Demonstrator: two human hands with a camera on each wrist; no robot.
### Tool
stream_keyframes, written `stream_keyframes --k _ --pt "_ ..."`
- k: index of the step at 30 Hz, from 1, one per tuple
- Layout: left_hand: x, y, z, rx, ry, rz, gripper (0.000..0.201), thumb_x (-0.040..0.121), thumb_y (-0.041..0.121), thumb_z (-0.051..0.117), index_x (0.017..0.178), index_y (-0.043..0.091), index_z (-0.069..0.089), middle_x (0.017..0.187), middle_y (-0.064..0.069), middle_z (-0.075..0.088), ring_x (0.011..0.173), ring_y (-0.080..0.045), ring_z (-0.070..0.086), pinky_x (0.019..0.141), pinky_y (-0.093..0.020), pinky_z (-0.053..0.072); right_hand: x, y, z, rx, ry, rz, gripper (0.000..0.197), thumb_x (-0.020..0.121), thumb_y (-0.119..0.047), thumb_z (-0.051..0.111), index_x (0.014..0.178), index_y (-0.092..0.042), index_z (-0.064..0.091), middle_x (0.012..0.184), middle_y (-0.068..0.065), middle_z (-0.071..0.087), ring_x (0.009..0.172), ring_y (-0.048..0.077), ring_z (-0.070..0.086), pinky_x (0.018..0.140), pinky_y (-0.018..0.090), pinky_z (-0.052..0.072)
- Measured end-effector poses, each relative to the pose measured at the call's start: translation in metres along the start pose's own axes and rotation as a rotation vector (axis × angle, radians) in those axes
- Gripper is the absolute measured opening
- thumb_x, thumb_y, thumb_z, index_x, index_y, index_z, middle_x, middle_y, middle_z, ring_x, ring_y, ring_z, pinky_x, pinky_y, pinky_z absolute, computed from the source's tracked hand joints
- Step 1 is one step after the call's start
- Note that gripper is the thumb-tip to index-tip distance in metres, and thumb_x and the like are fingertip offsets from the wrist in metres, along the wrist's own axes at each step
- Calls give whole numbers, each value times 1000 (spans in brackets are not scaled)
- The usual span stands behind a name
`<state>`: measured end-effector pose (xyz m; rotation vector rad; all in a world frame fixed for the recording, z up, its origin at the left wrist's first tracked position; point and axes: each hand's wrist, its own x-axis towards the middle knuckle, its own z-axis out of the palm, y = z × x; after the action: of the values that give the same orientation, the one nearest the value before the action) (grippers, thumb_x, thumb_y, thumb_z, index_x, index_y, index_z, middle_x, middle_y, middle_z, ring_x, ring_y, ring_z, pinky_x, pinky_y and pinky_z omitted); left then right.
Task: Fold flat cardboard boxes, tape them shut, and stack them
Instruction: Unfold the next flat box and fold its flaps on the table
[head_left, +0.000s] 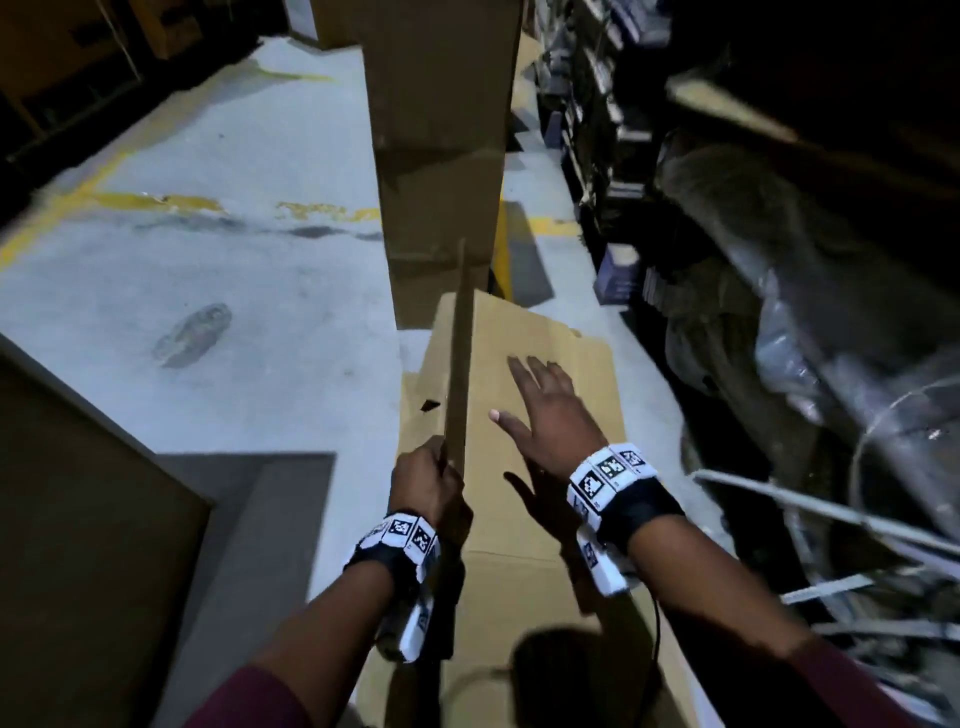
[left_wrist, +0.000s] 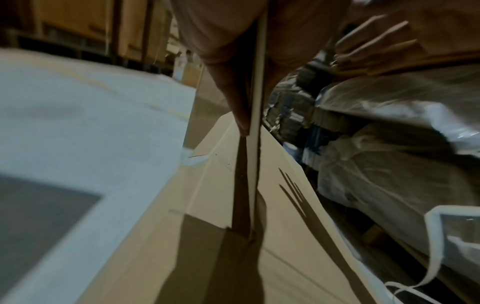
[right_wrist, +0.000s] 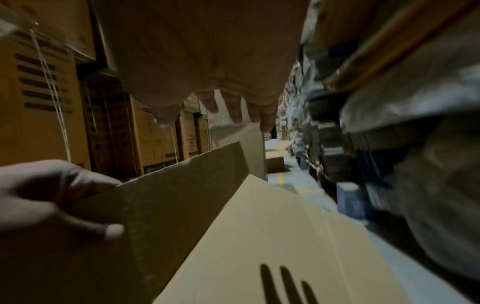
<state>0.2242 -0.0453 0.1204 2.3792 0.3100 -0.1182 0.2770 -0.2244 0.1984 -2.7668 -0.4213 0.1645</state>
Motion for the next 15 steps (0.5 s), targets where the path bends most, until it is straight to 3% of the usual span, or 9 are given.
stream_keyframes --k 2,5,8,10,12,15 --pt "-13 46 -68 90 -42 87 17 87 19 58 104 20 63 91 -16 71 90 -40 64 69 -38 49 8 -28 -87 -90 16 -54 85 98 -49 57 163 -24 7 169 8 10 155 33 6 123 48 21" --pt "-37 121 -181 311 -121 163 46 85 14 57 128 28 58 103 -19 71 99 -41 64 80 -42 51 19 -80 -225 -392 -14 -204 101 86 -29 74 162 -24 8 169 9 8 156 34 4 123 49 21" --pt "-51 177 -280 490 -154 264 67 89 14 54 148 40 39 118 -12 69 106 -36 65 87 -41 52 34 -125 -332 -598 -66 -267 85 91 -8 63 160 -25 18 169 8 9 156 33 7 124 52 17" --pt "-57 213 -347 508 -130 354 69 90 9 50 148 44 38 124 -7 69 107 -33 66 89 -43 53 36 -153 -391 -641 -174 -216 68 94 -10 60 155 -27 35 163 11 28 150 35 25 122 53 23" --pt "-56 246 -407 456 -86 481 70 87 1 52 145 39 48 134 -5 65 114 -31 66 93 -43 53 33 -173 -434 -607 -313 -110 49 96 -17 61 144 -24 52 144 12 53 132 35 50 111 48 40" --pt "-53 304 -499 494 -4 600 68 85 -6 54 143 30 53 145 0 56 128 -26 57 99 -38 49 23 -203 -490 -479 -259 -53 49 101 -11 50 148 -26 48 140 13 57 124 33 58 103 43 48"
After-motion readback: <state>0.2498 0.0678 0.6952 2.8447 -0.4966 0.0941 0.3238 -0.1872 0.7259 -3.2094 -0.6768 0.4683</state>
